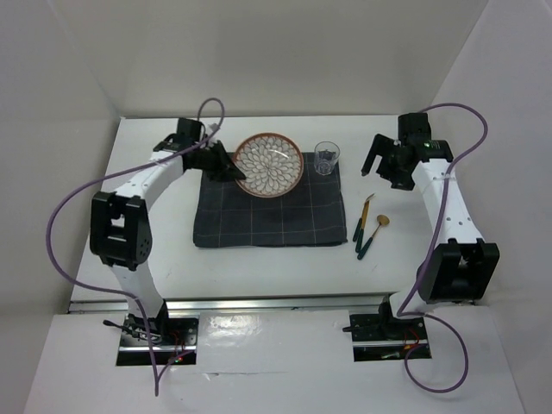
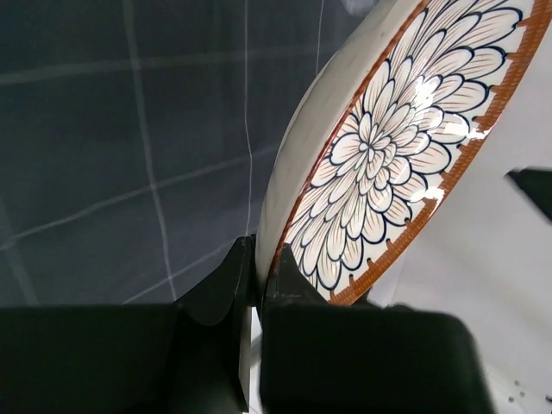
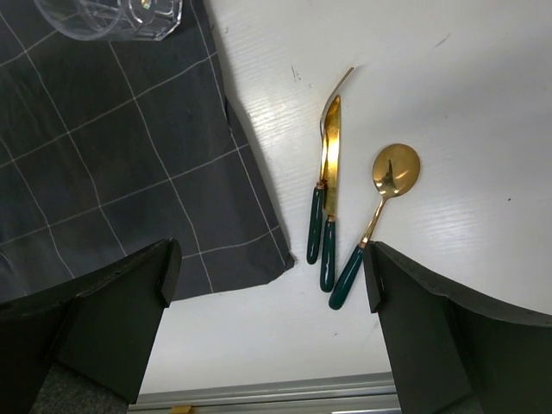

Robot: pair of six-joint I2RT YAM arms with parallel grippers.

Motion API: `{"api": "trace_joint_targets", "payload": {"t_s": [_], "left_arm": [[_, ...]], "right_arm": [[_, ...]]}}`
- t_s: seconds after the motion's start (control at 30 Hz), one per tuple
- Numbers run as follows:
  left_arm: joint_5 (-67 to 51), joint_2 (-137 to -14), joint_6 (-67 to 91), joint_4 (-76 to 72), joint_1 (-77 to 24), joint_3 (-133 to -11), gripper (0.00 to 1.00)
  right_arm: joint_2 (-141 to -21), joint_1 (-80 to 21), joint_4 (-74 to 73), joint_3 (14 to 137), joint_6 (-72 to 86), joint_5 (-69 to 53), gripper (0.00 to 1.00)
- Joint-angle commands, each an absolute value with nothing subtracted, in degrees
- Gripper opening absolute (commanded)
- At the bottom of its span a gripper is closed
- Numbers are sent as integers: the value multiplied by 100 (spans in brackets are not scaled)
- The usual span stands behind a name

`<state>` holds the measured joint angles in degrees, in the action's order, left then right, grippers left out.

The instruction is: Set the dinner table for one person

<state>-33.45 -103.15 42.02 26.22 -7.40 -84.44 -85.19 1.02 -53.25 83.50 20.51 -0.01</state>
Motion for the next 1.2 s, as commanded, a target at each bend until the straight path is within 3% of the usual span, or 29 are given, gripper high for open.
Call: {"api": "trace_joint_targets", "payload": {"t_s": [0.0, 0.53, 0.83, 0.93, 0.97, 1.03, 1.07, 1.17], "left_arm": [[-3973, -10564, 4315, 2048, -931, -8719, 0], [-3437, -11451, 4105, 1969, -1345, -8648, 0], [-3095, -11804, 3798, 2442, -1345, -8771, 0], [-2691, -11936, 3639, 2942, -1397, -8947, 17], [-2394, -11875, 3639, 3066, -1397, -8999, 37], [-2111, -11787, 3455, 3321, -1458, -9000, 61], [-1901, -11725, 3402, 3522, -1459, -9000, 80], [-1740, -11453, 3288, 3761, -1459, -9053, 92]], "right_arm": [[-8130, 176, -5291, 8315, 2083, -9, 100], [-7954, 334, -5396, 7954, 2083, 44, 100], [-7849, 387, -4783, 6778, 2083, -411, 97], [-7849, 387, -4563, 6364, 2145, -606, 89], [-7849, 387, -4509, 6207, 2205, -606, 82], [-7962, 317, -4448, 6100, 2258, -606, 75], [-7963, 264, -4395, 6047, 2259, -606, 72], [-8173, 132, -4333, 6047, 2373, -554, 60]]}}
